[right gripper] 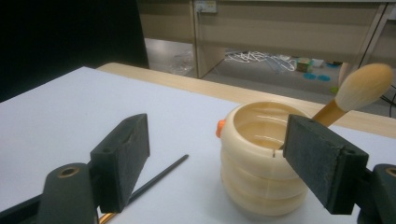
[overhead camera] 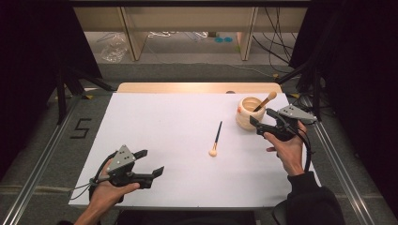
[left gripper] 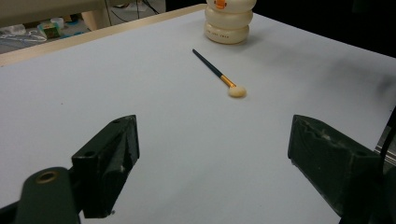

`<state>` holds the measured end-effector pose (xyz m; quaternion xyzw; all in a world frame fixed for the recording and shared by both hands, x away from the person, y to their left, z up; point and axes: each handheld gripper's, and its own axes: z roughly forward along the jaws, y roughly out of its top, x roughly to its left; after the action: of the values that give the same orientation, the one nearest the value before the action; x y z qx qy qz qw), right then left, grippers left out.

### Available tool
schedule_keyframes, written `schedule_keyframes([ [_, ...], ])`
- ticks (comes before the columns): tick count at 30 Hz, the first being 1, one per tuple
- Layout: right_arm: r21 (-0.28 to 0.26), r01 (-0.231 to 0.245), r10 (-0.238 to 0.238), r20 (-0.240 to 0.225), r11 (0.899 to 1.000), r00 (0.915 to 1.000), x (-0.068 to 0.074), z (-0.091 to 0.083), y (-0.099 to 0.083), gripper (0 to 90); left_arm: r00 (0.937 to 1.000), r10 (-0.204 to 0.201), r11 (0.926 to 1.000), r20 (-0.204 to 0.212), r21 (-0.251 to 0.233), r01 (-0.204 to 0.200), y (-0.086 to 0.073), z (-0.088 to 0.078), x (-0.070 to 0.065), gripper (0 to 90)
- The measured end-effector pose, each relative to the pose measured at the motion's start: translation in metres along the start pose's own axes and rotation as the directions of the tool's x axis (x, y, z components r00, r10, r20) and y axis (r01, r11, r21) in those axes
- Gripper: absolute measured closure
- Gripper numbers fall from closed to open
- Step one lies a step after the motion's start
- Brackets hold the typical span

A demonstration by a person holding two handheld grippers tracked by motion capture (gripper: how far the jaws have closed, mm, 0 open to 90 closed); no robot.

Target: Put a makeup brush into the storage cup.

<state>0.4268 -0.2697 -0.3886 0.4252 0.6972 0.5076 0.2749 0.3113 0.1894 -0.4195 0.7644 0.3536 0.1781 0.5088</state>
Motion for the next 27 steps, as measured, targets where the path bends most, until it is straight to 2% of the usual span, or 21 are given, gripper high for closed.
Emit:
schedule_keyframes([
  [1,0.01,-0.01,0.011,-0.015,1.0,0.9998,0.003,0.001,-0.001,24.0,1.0,0.0,1.0,-0.001,0.0,0.0,0.0,0.0,0.0,16.7],
  [2,-0.002,0.002,-0.002,-0.016,1.0,0.9999,0.003,0.002,-0.001,23.9,1.0,0.0,1.0,-0.001,0.0,0.0,0.0,0.0,0.0,16.7],
  [3,0.018,-0.002,0.003,-0.018,1.0,0.9998,0.004,0.002,-0.001,24.0,1.0,-0.001,1.0,0.006,-0.004,0.001,0.0,0.0,0.001,16.7],
  [4,0.009,0.005,-0.005,-0.027,1.0,0.9996,0.005,0.004,-0.002,24.0,1.0,0.0,1.0,0.0,0.001,0.0,0.0,0.0,0.0,16.7],
  [5,0.023,0.01,-0.009,-0.025,1.0,0.9997,0.006,0.004,-0.002,24.1,1.0,0.0,1.0,0.0,0.001,0.0,0.0,0.0,0.0,16.7],
  [6,0.01,0.009,-0.009,-0.03,1.0,0.9995,0.007,0.005,-0.002,24.1,1.0,0.001,1.0,0.0,0.001,-0.001,0.0,0.0,0.0,16.7],
  [9,0.018,-0.001,0.001,-0.036,1.0,0.9994,0.01,0.007,-0.003,24.1,1.0,-0.002,1.0,0.001,0.003,0.002,0.0,0.0,0.0,16.7],
  [12,0.023,0.015,-0.014,-0.045,1.0,0.9989,0.012,0.009,-0.004,24.1,1.0,0.0,1.0,0.0,0.002,0.0,0.0,0.001,0.0,16.7],
  [13,0.042,0.007,-0.004,-0.049,0.999,0.9988,0.013,0.01,-0.004,24.0,1.0,-0.003,1.0,0.0,0.001,0.003,0.001,0.001,0.0,16.7],
  [14,0.038,0.019,-0.017,-0.053,0.999,0.9984,0.014,0.012,-0.005,23.9,1.0,-0.001,1.0,0.0,0.002,0.001,0.001,0.001,0.0,16.7],
  [16,0.024,0.013,-0.011,-0.061,1.0,0.998,0.015,0.014,-0.006,24.0,1.0,-0.002,1.0,-0.001,0.004,0.002,0.001,0.002,0.0,16.7],
  [21,0.063,0.017,-0.013,-0.071,0.998,0.9974,0.019,0.015,-0.008,23.8,1.0,0.001,1.0,0.004,0.006,-0.001,0.002,0.003,0.0,16.7],
  [24,0.044,0.024,-0.021,-0.082,0.999,0.9964,0.021,0.019,-0.01,23.8,1.0,-0.002,1.0,0.004,0.005,0.002,0.002,0.003,0.0,16.7],
  [27,0.051,0.031,-0.026,-0.085,0.998,0.996,0.025,0.021,-0.011,23.8,1.0,-0.004,1.0,0.001,0.006,0.004,0.001,0.003,0.0,16.7],
])
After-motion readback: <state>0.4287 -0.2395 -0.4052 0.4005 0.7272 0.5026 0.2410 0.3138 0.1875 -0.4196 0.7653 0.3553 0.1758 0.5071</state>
